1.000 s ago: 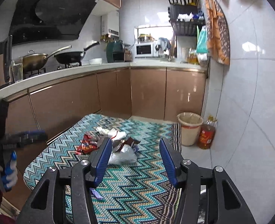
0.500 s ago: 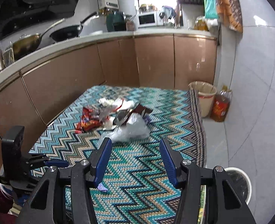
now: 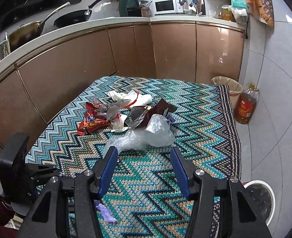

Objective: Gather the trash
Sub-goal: 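Grasp the purple glove and plastic with the left tool while the right tool grasps a clear bag, then carry both items to the white bin and open both tools to release them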

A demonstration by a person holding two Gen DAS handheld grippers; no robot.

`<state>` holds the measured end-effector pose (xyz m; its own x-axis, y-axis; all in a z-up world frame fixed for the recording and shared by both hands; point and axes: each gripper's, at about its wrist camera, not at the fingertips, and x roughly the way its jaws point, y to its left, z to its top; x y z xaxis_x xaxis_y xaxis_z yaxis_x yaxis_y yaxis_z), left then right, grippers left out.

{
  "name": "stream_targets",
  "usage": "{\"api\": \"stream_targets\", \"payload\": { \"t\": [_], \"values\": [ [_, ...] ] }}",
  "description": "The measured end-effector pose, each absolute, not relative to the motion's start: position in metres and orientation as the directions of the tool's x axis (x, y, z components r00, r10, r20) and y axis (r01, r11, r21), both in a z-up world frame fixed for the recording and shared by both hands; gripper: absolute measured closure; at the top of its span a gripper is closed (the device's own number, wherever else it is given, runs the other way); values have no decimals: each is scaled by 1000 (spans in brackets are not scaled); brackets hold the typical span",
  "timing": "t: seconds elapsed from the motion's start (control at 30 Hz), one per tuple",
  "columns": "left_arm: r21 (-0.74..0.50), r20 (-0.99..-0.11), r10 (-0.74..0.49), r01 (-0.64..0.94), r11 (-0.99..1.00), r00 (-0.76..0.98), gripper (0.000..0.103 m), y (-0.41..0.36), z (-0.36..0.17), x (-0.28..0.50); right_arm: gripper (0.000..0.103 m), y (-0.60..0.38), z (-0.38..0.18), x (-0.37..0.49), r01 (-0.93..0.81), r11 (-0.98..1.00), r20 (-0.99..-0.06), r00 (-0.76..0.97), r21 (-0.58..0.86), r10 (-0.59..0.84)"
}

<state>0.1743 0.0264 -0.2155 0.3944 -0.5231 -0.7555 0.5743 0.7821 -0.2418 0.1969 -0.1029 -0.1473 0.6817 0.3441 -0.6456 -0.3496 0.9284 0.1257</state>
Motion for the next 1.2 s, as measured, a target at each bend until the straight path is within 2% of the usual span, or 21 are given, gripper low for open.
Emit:
{"api": "stream_targets", "payload": {
  "t": [0.07,0.13,0.23,0.4,0.47,0.6,0.67,0.73,0.87,1.2],
  "values": [
    [-253,-751,-533,576,777,389,54,26,-218,178,51,-101,-149,203,-352,928,-648,680,122,343],
    [-265,-746,-540,572,777,388,62,26,-220,181,51,-101,-148,209,-354,928,-644,683,121,344],
    [-293,-738,-557,562,773,381,66,27,-224,187,51,-101,-148,218,-351,929,-639,689,118,341],
    [-317,-729,-572,556,768,375,67,29,-228,196,53,-101,-152,234,-342,933,-645,690,109,328],
    [-326,-725,-578,553,767,374,67,29,-229,198,63,-102,-155,238,-345,931,-648,683,121,338],
    [-340,-716,-587,547,765,377,69,32,-228,199,74,-103,-159,240,-344,931,-648,682,124,338],
    [-344,-710,-591,544,765,383,70,35,-227,200,86,-105,-158,239,-341,931,-639,689,131,342],
    [-344,-706,-592,542,767,389,70,38,-225,198,94,-108,-154,238,-337,932,-625,702,130,341],
    [-343,-692,-593,534,773,413,70,45,-216,191,97,-112,-142,232,-339,932,-597,725,126,344],
    [-346,-634,-595,506,790,494,70,71,-180,166,97,-118,-101,193,-341,936,-515,789,88,336]
  ]
}}
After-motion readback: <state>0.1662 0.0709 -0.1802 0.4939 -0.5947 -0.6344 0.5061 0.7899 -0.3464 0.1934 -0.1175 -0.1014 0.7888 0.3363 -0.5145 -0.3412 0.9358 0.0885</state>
